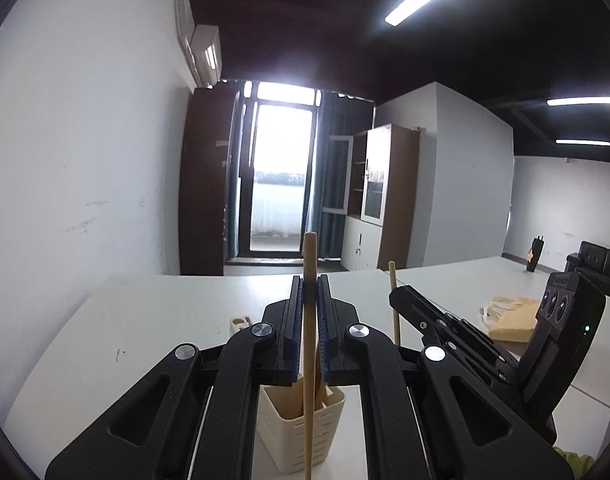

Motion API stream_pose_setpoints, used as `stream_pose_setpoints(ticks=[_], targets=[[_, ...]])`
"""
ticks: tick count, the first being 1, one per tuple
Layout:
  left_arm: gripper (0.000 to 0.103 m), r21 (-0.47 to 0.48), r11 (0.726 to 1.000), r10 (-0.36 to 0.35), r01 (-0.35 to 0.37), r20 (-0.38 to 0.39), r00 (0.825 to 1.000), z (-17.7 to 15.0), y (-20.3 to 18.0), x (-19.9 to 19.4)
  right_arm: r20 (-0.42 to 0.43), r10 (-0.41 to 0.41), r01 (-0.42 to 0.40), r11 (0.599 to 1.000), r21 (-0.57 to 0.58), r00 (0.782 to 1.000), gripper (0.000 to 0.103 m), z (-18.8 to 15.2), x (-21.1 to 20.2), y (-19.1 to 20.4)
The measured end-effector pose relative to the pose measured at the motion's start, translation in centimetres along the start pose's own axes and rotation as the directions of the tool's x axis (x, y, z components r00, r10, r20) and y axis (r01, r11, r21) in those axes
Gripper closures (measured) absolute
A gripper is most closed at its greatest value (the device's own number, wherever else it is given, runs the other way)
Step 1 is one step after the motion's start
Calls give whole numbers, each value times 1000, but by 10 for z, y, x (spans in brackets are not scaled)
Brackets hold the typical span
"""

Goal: Organize utensils
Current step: 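Lift both held bamboo chopsticks upright and lower them into the cream holder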

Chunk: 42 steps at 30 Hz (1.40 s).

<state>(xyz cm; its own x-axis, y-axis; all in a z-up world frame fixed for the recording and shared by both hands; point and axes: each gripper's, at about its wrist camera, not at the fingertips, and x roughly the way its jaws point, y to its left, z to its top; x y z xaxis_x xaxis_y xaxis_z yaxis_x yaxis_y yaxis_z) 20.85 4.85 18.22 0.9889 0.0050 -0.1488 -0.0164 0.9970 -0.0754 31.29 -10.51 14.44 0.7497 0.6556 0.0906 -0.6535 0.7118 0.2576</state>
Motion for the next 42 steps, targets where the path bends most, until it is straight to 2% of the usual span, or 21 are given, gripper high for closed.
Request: stream_pose_setpoints(ticks=[6, 12, 16, 19, 21, 26, 31, 33, 36, 42], targets=[[97, -34, 999, 8, -4, 107, 994, 7, 5, -6, 86, 13, -13, 1000, -1, 996, 98, 1, 0, 0], [97, -34, 999, -1, 9, 243, 970, 10, 2, -20, 120, 18, -19, 1000, 7, 993, 98, 1, 6, -3], [97, -39, 999, 13, -1, 295, 955, 11, 0, -22, 178, 24, -27, 999, 20, 984, 98, 4, 8, -5], [97, -40, 999, 22, -10, 300, 954, 12, -1, -17, 201, 22, -27, 999, 21, 979, 98, 8, 12, -6], [97, -25, 1000, 15, -8, 277, 961, 13, 0, -10, 211, 31, -38, 999, 26, 977, 98, 10, 16, -8], [97, -25, 999, 29, -22, 298, 954, 15, 4, -2, 245, 41, -42, 999, 1, 969, 98, 10, 25, -9], [97, -19, 1000, 24, -20, 275, 961, 11, 0, 13, 240, 50, -47, 999, -19, 970, 98, 3, 37, -11], [97, -29, 999, 50, -44, 275, 960, 9, 2, 19, 234, 45, -40, 999, -27, 971, 98, -1, 40, -12], [97, -43, 999, 42, -34, 215, 976, 5, 6, 34, 217, 38, -35, 999, -17, 975, 98, -6, 43, -17], [97, -34, 999, 37, -32, 152, 988, -5, 5, 43, 201, 17, -14, 1000, -19, 980, 98, -13, 44, -21]])
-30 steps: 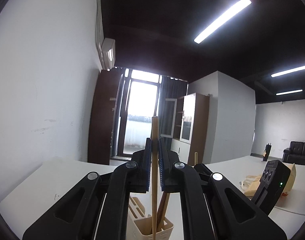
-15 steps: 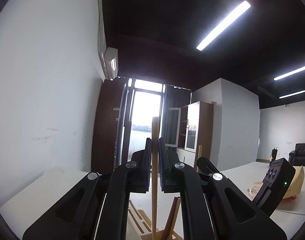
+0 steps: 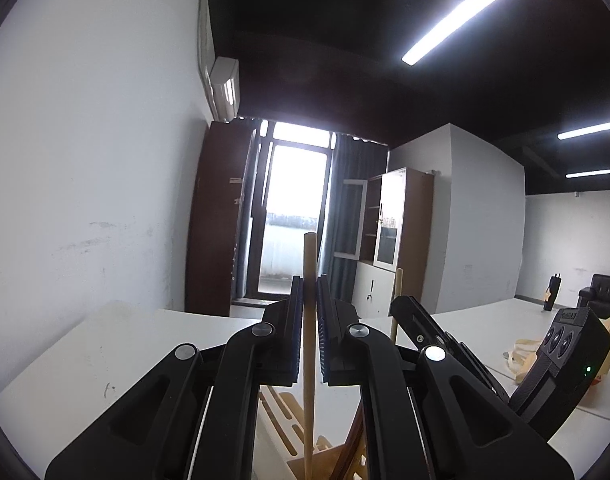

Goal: Organize utensils
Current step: 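Lift both held bamboo chopsticks upright and lower them into the cream holder, then open both grippers in the holder to release the bamboo chopsticks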

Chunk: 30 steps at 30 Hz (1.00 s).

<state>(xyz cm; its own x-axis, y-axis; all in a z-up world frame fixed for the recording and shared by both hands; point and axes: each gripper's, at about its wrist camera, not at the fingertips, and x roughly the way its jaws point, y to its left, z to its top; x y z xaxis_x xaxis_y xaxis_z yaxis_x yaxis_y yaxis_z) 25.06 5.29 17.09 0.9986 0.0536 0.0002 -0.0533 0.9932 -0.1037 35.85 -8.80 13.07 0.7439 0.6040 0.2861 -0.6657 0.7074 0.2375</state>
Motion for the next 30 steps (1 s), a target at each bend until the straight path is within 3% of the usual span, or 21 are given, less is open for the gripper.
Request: stream_pose_setpoints(ticks=[12, 30], targets=[[97, 21, 999, -24, 26, -104, 994, -20, 0, -1, -61, -15, 14, 1000, -12, 998, 98, -10, -7, 2], [97, 49, 998, -25, 34, -163, 986, -28, 3, -6, -185, -11, 10, 1000, -4, 983, 98, -8, -18, -1]])
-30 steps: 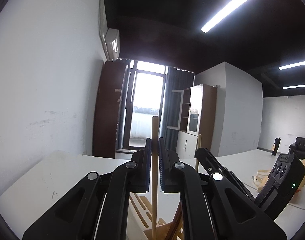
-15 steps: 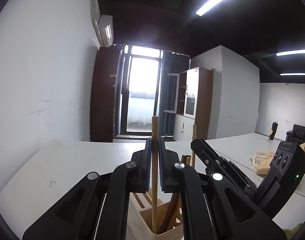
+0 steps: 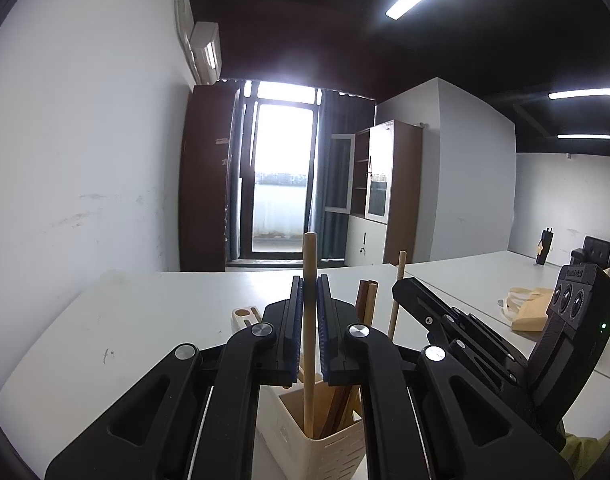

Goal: Organize utensils
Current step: 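Open both grippers in the holder to release the bamboo chopsticks, then withdraw both grippers from the holder and move them to the remaining chopsticks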

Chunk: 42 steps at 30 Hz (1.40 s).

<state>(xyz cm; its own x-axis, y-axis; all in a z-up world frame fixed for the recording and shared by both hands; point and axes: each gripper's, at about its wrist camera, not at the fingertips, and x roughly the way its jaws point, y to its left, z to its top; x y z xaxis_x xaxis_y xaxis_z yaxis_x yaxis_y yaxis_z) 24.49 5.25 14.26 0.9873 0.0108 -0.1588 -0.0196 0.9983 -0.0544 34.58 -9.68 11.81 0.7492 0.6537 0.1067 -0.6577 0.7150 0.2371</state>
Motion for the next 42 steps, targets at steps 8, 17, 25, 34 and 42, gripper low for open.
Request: stream_pose_setpoints(ticks=[8, 17, 25, 34, 42], targets=[[97, 16, 1000, -8, 8, -27, 1000, -9, -2, -3, -67, 15, -17, 1000, -23, 998, 98, -5, -8, 6], [97, 53, 999, 1, 2, -59, 998, -17, -5, 0, -137, 26, -28, 1000, -11, 990, 97, -9, -6, 0], [92, 38, 999, 6, -3, -67, 998, -13, -1, -1, -189, 15, -15, 1000, 1, 982, 95, -10, -7, -5], [72, 10, 1000, -7, 8, -47, 999, -16, 3, -20, -195, -13, 10, 1000, -15, 981, 81, -8, -20, -6], [68, 10, 1000, -1, 2, -62, 998, -22, 2, -29, -216, -28, 20, 999, -39, 976, 73, -12, -25, 0]])
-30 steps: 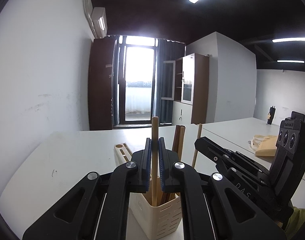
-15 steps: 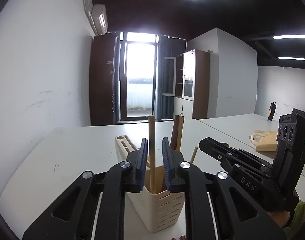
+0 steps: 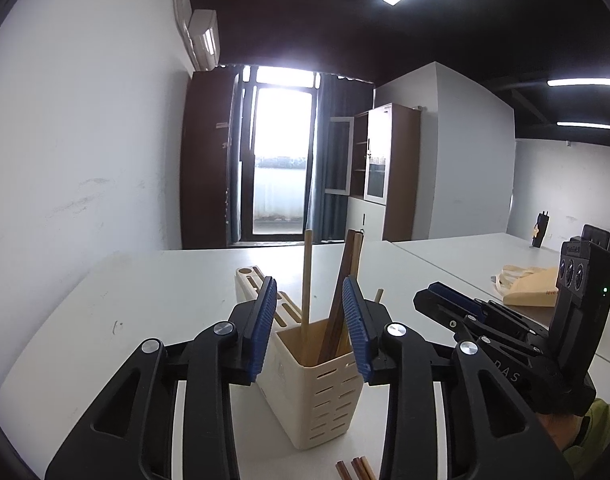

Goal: Organize utensils
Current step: 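Withdraw both grippers from the holder and move them to the remaining chopsticks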

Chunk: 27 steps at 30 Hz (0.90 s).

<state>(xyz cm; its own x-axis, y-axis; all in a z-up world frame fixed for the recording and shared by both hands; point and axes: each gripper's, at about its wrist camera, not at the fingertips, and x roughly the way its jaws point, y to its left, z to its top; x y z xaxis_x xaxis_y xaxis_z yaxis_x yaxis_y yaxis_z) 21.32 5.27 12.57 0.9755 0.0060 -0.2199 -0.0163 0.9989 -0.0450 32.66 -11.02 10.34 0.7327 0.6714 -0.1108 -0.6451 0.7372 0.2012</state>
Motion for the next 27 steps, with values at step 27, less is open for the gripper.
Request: stream_pose_setpoints(ticks=[27], targets=[[41, -71, 997, -8, -7, -211, 978, -41, 9, -33, -224, -87, 93, 996, 15, 971, 42, -36, -39, 26]])
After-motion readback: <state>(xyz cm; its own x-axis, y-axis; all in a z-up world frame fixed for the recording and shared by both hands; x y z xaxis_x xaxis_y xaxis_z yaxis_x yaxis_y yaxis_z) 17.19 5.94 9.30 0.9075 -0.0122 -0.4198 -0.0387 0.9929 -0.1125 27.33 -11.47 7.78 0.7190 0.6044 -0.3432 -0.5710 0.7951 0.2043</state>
